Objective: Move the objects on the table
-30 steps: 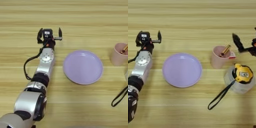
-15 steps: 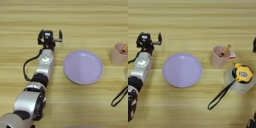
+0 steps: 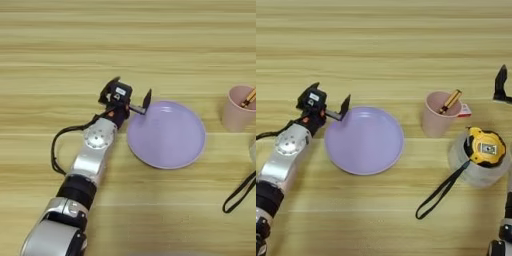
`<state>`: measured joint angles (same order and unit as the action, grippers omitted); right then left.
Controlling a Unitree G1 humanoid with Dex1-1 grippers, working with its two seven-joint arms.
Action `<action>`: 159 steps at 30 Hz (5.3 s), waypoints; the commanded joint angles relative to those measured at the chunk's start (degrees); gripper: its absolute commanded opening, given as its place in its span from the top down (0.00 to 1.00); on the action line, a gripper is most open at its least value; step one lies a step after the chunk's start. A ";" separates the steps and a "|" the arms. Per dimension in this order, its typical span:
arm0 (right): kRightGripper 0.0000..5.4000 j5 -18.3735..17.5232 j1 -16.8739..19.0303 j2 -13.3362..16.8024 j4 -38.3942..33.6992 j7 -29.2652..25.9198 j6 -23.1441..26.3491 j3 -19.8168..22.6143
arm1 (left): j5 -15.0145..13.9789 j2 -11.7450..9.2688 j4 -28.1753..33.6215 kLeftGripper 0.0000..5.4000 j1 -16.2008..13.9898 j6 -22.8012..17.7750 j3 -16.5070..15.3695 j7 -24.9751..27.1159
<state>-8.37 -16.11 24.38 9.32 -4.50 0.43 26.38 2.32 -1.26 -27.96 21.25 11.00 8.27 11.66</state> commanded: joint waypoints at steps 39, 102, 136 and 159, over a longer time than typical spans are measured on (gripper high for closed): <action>0.00 0.15 0.99 -2.39 -3.81 2.84 2.04 -3.25 | 13.06 -13.31 -4.46 0.00 0.45 0.94 6.44 3.14; 0.00 -5.78 29.37 -5.09 -32.79 -6.17 18.09 -7.64 | -5.82 -6.29 -13.19 0.00 8.03 19.24 -12.75 -1.99; 0.00 -6.73 28.71 -6.38 -25.73 -6.85 18.68 -7.47 | -5.48 -6.41 -14.81 0.00 8.48 19.43 -12.42 -2.40; 0.22 -7.84 28.61 -7.10 -27.65 -7.84 18.48 -7.23 | -4.45 -5.93 -15.07 0.00 8.50 19.71 -12.33 -2.91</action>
<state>-14.93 12.48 17.78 -17.13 -11.82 18.23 19.23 -2.67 -7.33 -42.43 28.54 30.19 -4.18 9.07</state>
